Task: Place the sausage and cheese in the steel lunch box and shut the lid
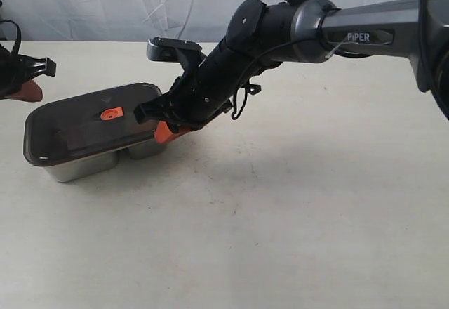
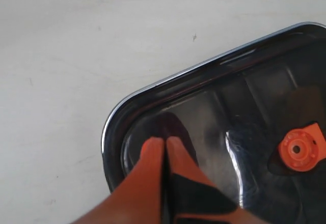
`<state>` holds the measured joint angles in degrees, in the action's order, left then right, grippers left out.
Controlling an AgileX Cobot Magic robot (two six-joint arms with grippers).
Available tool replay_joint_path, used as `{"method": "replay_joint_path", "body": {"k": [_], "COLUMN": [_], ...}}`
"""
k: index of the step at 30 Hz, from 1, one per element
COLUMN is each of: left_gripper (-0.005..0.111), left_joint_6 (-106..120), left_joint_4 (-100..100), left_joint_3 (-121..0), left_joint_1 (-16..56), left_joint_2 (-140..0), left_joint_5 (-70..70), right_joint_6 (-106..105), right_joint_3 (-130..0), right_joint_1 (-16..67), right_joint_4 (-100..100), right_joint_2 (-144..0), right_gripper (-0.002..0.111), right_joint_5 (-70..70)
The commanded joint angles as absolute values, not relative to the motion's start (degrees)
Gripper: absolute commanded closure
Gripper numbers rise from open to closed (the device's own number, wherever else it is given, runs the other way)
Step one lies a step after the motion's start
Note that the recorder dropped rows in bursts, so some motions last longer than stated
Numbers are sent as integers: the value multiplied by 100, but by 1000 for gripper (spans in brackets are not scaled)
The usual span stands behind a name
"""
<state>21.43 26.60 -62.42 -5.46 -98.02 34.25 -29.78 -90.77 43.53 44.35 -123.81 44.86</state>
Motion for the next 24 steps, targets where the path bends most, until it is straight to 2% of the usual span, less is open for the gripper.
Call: {"method": "replay_joint_path", "body": {"k": [1, 24], "left_gripper": [107, 107], "left_joint_6": [2164, 2150], "left_joint_4": [2740, 2671], "left_joint_3": [-6282, -6282], "left_joint_1": [-571, -581], "left_joint_2": [-9814, -9814], "left_joint_5": [3388, 3456], "right_joint_6": [-2955, -2870], "right_joint_3": [-9105, -9105], "right_joint_1": [4342, 4342], "right_joint_4": [4442, 4378], "right_joint_2": [-12459, -12054], "right_gripper": [109, 109], "right_joint_5": [4291, 4016]}}
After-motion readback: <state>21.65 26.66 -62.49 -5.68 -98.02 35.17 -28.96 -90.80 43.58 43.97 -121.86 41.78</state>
